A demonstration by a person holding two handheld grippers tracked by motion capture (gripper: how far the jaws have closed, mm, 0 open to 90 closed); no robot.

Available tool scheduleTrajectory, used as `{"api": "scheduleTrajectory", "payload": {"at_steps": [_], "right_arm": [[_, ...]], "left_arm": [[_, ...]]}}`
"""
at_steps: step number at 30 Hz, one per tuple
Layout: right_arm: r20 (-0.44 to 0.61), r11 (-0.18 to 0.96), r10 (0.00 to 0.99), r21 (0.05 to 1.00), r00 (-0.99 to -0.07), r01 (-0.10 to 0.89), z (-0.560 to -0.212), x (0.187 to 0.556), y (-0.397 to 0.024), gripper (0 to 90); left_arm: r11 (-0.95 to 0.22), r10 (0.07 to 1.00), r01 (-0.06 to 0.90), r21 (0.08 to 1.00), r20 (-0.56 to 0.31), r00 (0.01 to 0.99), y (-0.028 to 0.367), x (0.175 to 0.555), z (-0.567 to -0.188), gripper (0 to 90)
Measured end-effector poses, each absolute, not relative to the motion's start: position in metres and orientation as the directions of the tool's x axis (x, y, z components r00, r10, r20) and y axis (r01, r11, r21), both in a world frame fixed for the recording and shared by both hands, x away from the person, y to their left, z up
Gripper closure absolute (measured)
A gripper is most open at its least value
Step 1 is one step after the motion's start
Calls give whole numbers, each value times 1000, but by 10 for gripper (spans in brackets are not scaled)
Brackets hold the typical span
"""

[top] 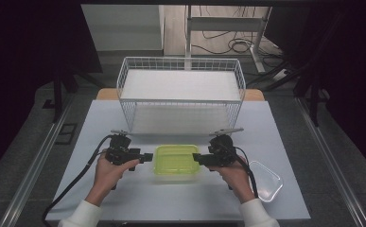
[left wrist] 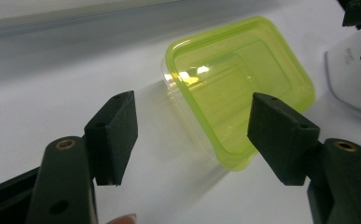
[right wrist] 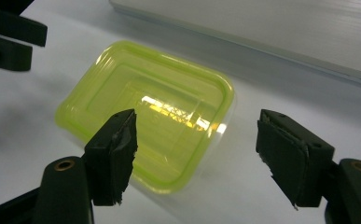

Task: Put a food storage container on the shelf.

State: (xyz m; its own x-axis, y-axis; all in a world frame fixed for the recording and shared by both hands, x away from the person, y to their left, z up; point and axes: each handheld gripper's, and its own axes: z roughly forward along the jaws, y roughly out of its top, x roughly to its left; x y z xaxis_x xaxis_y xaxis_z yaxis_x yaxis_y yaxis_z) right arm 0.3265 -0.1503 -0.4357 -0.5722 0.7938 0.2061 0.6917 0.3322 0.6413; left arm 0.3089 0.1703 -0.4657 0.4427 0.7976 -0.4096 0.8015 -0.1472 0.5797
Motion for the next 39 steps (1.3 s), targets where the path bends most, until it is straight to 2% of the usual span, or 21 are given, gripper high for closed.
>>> {"api": "scheduleTrajectory", "payload": {"at_steps": [6,18,24,34,39], "right_arm": [[179,369,796,615,-579,697,-446,330,-138,299],[188,347,819,591,-543,728,-464,342,-142,358],[221,328,822,571,-525,753,-471,345,-140,407],[322,252,831,507,-453,824,-484,352,-145,424],[363,222,826,493,-431,841,-486,354,-148,457]], "left_arm": [[-136,797,819,558,-429,424,164,312,-476,329],[-88,791,870,486,-497,358,153,326,-498,368],[-74,780,881,467,-523,343,151,329,-503,395],[-69,769,891,449,-545,334,148,331,-509,422],[-53,737,899,435,-591,329,150,332,-510,461]]}}
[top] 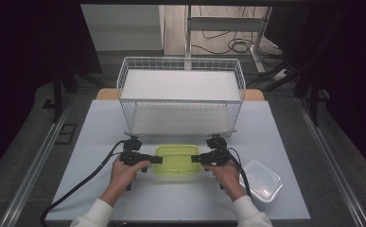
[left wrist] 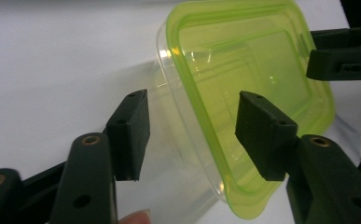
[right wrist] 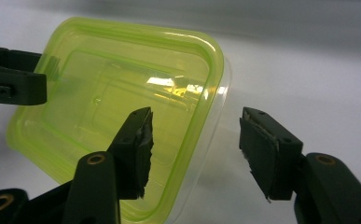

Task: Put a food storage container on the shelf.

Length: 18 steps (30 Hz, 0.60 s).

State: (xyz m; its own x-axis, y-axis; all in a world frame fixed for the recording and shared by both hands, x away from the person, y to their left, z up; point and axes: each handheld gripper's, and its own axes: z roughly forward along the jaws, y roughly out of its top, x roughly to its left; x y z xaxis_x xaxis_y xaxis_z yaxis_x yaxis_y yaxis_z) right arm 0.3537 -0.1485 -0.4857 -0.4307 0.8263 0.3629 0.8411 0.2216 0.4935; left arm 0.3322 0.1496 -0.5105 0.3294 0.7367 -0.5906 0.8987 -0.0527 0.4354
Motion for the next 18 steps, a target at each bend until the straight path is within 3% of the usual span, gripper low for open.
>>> {"api": "scheduleTrajectory", "payload": {"at_steps": [4,7,12,18], "right_arm": [[402,205,816,471,-415,858,-489,355,-153,539],[452,178,798,456,-399,872,-490,355,-155,634],[478,149,794,448,-377,882,-490,355,-156,683],[511,124,775,454,-371,883,-486,352,-159,727]], "left_arm": [[-47,688,906,420,-644,335,149,333,-513,550],[-44,687,909,415,-648,329,149,333,-514,564],[-33,691,907,421,-646,324,150,331,-511,596],[-13,697,890,455,-635,334,153,328,-507,741]]}}
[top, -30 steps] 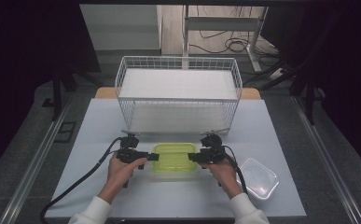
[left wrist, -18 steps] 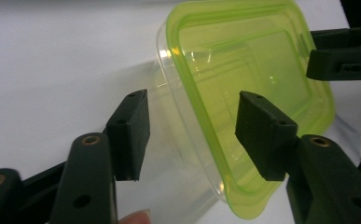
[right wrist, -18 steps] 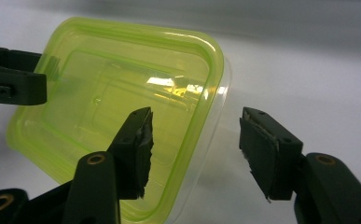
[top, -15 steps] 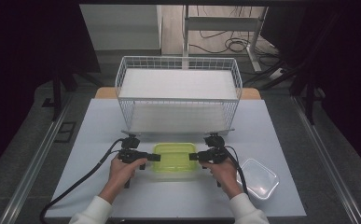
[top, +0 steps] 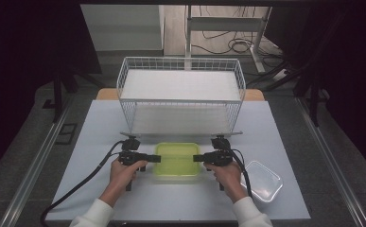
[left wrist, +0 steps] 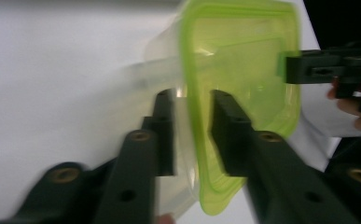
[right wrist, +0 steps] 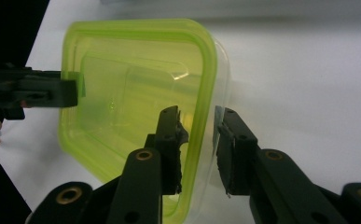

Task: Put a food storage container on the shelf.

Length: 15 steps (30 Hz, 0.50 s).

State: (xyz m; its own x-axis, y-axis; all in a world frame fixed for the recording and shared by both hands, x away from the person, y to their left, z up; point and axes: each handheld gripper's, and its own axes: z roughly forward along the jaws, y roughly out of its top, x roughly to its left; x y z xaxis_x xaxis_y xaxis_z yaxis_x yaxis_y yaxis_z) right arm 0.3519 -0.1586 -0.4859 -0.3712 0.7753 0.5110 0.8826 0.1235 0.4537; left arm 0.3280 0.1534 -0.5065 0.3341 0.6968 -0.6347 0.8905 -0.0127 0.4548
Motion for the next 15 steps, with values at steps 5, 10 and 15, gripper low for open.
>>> {"api": "scheduleTrajectory", "payload": {"at_steps": [5,10,15], "right_arm": [[512,107,763,504,-396,857,-480,348,-161,759],[513,105,752,528,-414,843,-474,345,-163,765],[500,111,748,553,-435,826,-468,342,-165,765]], "left_arm": [[-6,698,878,478,-627,346,154,325,-502,771],[-8,694,866,500,-621,365,154,323,-495,774],[-11,695,850,526,-608,385,154,321,-488,775]]}}
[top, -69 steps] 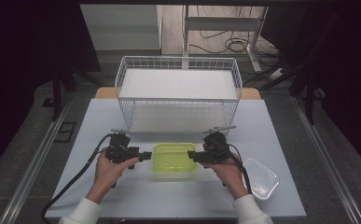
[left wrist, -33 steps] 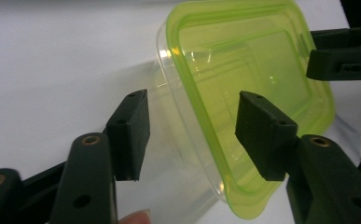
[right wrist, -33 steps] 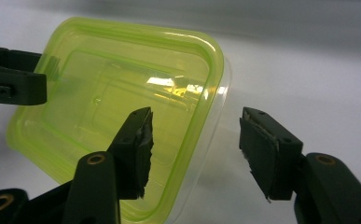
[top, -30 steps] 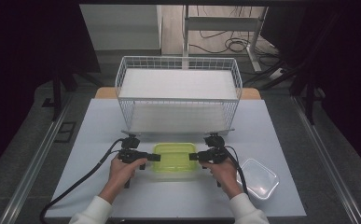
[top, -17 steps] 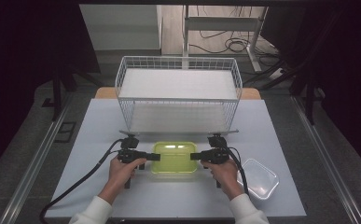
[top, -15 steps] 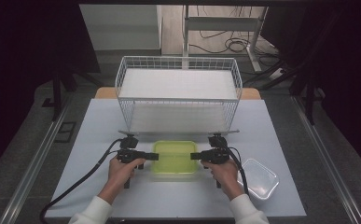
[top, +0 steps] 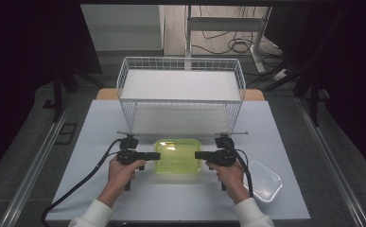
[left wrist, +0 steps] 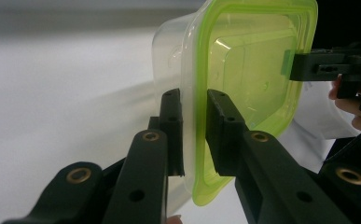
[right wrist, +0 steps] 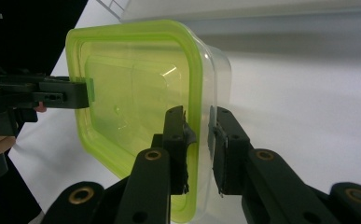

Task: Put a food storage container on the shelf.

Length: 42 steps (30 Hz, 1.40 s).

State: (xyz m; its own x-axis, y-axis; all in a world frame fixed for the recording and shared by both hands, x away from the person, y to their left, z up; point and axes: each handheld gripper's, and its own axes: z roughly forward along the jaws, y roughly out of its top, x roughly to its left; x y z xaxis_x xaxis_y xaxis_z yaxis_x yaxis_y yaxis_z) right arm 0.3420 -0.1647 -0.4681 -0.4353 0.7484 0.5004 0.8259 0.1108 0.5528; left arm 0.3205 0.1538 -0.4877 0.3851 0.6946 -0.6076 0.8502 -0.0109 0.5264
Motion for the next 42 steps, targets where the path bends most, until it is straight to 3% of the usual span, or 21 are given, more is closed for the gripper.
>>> {"api": "scheduleTrajectory", "payload": {"at_steps": [20,42], "right_arm": [[361,178,734,716,-576,675,-419,323,-163,762],[317,209,714,754,-624,623,-408,318,-161,762]], "left_arm": [[-25,717,738,674,-502,483,153,301,-437,776],[-31,725,696,718,-463,510,156,294,-423,779]]}}
